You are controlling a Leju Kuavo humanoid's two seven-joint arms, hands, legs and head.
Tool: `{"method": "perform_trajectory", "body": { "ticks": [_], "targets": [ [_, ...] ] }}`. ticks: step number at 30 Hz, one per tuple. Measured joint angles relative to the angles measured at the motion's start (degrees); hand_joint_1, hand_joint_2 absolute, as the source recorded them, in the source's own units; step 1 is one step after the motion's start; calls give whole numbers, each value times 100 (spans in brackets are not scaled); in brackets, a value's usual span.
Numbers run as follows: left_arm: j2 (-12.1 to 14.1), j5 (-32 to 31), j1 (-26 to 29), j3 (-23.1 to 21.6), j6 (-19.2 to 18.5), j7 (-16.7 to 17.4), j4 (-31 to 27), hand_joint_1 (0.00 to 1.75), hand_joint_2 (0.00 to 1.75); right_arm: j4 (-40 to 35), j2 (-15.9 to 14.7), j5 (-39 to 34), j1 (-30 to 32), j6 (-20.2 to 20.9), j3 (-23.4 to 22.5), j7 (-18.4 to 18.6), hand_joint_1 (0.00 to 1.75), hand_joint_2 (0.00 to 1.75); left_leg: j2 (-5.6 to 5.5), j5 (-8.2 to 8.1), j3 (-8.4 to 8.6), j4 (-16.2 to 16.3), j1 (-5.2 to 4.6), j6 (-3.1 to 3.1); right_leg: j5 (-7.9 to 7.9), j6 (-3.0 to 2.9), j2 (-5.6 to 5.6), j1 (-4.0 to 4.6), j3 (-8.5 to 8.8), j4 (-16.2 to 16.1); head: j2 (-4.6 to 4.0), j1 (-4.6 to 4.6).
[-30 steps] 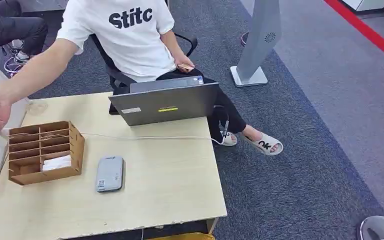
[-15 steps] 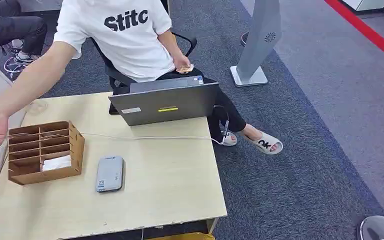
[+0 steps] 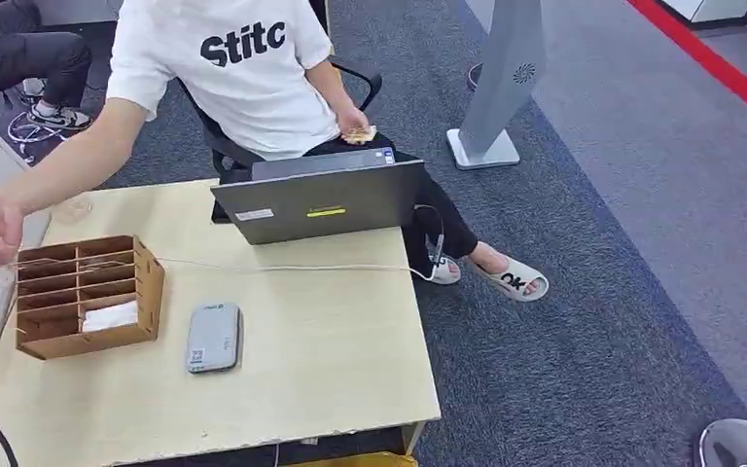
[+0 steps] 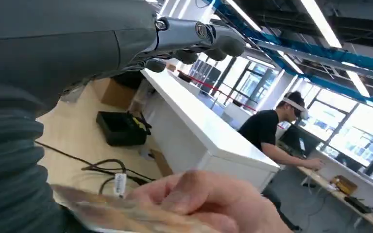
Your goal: Pass the card to the sensor for recognition and then transmit it.
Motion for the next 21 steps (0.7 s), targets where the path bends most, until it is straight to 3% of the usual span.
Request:
{"method": "perform_trajectory", "body": {
  "ticks": [1, 2, 3, 4, 21],
  "targets": [
    [-2, 61, 10, -20, 0, -44, 49, 110, 175, 0, 0, 26, 3, -2, 22, 0, 0, 175, 2, 0, -1, 0, 0, 0, 0, 0, 3, 0, -4, 0, 0, 4],
    [-2, 125, 30, -31, 0, -94, 88, 155, 175, 0, 0, 33, 4, -2, 31, 0, 0, 175, 2, 0, -3, 0, 0, 0, 0, 0, 3, 0, -6, 0, 0, 2],
    [-2, 166, 47, -39, -2, -124, 116, 168, 175, 0, 0, 37, 5, -2, 39, 0, 0, 175, 2, 0, -4, 0, 0, 0, 0, 0, 3, 0, -8, 0, 0, 2],
    [-2, 190, 66, -46, -4, -142, 144, 175, 175, 0, 0, 39, 4, -2, 44, -9, 0, 175, 1, 0, -7, 0, 0, 0, 0, 0, 3, 0, -9, 0, 0, 2],
    [-44, 273, 267, -151, -39, -258, 394, 175, 175, 0, 0, 153, 5, -26, 52, -42, 0, 175, 1, 0, -14, 0, 0, 0, 0, 0, 2, 0, -17, 0, 0, 2]
  ]
}}
